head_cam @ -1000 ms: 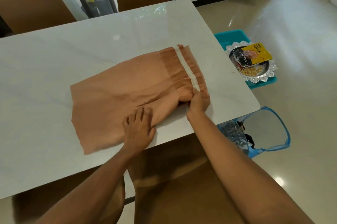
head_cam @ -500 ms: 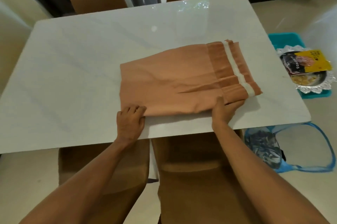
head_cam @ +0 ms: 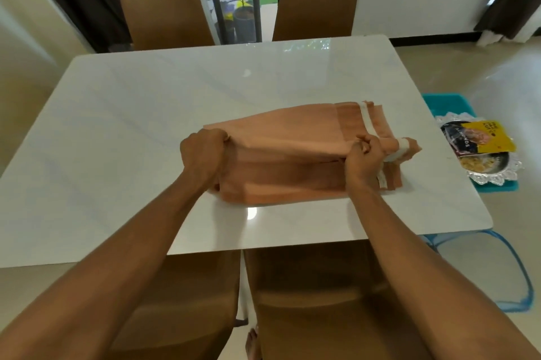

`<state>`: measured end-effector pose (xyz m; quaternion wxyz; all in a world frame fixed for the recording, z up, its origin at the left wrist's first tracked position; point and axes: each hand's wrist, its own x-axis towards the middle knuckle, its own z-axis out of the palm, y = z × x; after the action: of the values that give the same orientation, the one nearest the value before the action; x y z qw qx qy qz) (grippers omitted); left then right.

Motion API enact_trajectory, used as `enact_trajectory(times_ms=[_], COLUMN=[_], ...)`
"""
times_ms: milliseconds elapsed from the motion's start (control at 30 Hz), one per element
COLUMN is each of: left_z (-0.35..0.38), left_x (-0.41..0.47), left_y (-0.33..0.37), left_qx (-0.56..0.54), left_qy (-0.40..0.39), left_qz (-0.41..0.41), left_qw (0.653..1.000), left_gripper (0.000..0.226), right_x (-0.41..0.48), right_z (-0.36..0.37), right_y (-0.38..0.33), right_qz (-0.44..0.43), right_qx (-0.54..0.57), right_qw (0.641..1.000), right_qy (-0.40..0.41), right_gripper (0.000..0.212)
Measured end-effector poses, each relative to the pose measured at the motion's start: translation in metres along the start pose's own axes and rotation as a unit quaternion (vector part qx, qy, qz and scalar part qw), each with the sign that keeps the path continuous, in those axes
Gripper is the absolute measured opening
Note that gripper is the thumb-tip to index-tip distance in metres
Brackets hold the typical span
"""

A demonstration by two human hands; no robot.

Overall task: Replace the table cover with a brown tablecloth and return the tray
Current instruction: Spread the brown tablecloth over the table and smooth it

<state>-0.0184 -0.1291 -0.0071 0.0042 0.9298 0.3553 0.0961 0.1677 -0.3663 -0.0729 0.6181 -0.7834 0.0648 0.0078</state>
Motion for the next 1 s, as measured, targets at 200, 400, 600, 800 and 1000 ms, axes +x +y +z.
enact_trajectory(times_ms=[200,400,600,800,1000], left_z=[0.009,-0.002,0.010,0.111,0.168], left_x=[0.024,0.126,0.210,0.131,0.069], left_y=[0.015,0.010,0.028,0.029,-0.011], left_qx=[-0.119,-0.164,-0.333,-0.117,-0.033], left_qy=[0.023,0.101,-0.020,-0.143,-0.218], left_qz=[-0.063,-0.061,-0.071,0.062,0.032], left_qw=[0.991,0.979,0.940,0.981,0.975], left_gripper=[0.021,0.020,0.069,0.072,0.078], right_x=[0.015,0.094,0.171,0.107,0.046], right_z=[0.017,0.068,0.135,0.127,0.133], right_y=[-0.007,-0.090,-0.127,-0.017,0.053], right_qz=[-0.036,-0.054,-0.039,-0.206,-0.226], right_qx=[0.049,0.016,-0.043,-0.211,-0.418], right_qw=[0.997,0.998,0.959,0.915,0.839], right_qy=[0.049,-0.031,-0.277,-0.274,-0.263], right_gripper=[0.018,0.028,0.055,0.037,0.062])
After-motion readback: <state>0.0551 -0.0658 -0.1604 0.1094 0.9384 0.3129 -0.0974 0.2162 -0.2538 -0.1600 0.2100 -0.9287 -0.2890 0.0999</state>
